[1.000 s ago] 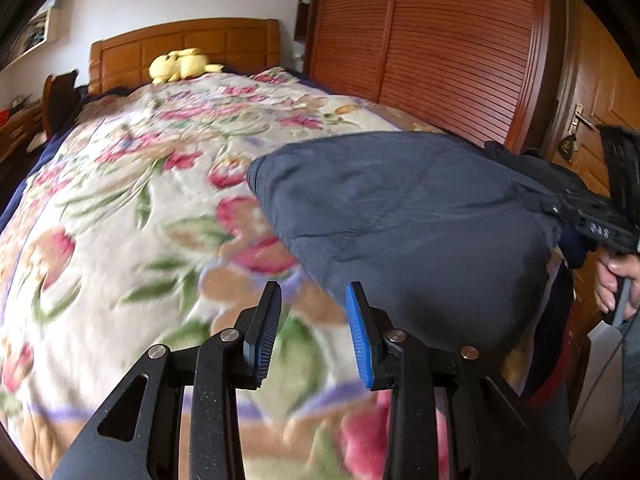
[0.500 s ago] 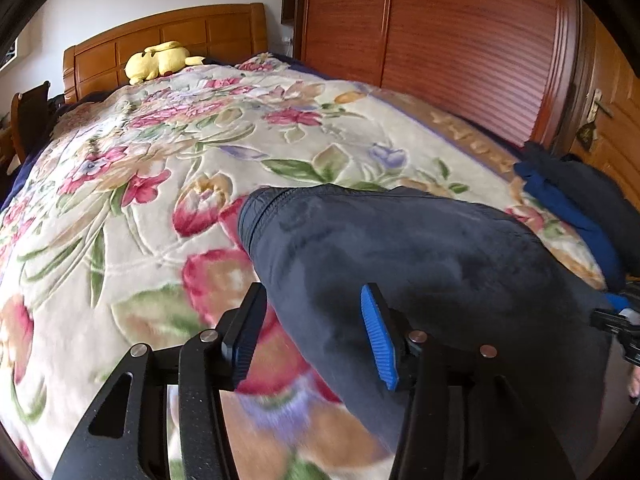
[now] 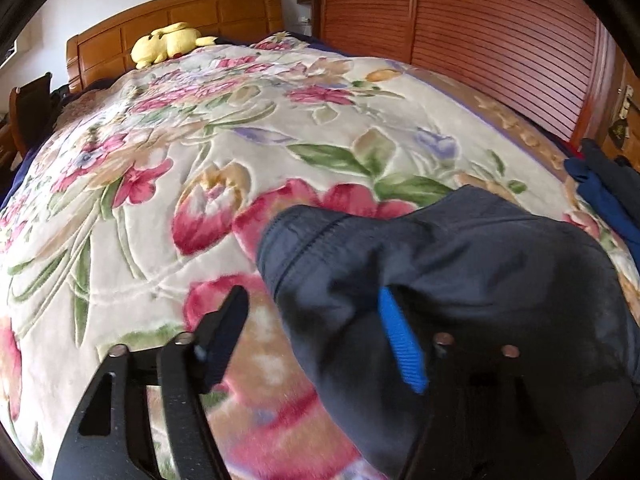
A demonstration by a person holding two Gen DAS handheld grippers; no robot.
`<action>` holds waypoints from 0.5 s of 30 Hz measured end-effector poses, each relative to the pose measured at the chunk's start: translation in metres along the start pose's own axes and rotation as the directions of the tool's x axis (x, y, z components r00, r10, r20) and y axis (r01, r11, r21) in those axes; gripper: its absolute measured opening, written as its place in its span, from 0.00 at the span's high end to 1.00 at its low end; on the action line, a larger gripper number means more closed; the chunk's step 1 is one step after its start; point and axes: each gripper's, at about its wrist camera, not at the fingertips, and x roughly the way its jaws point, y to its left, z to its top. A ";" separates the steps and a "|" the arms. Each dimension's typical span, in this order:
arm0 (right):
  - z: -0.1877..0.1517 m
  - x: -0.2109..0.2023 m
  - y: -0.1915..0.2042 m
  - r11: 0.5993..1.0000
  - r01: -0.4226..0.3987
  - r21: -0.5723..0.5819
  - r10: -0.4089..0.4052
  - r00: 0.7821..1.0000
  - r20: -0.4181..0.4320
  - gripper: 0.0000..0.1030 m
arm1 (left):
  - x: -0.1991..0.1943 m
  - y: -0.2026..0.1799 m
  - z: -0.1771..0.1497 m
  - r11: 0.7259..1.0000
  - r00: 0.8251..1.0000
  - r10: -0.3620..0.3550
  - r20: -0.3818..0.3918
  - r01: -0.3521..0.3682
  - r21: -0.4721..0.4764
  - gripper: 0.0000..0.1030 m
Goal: Fold large clothes
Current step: 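Grasp the jacket with the left gripper too and carry it toward the clothes pile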
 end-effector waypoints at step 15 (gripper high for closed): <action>-0.008 0.017 0.003 0.990 -0.139 -0.007 0.139 0.990 -0.002 0.75 | 0.024 0.011 0.006 0.983 0.984 -0.168 -0.059 0.162 -0.083 0.52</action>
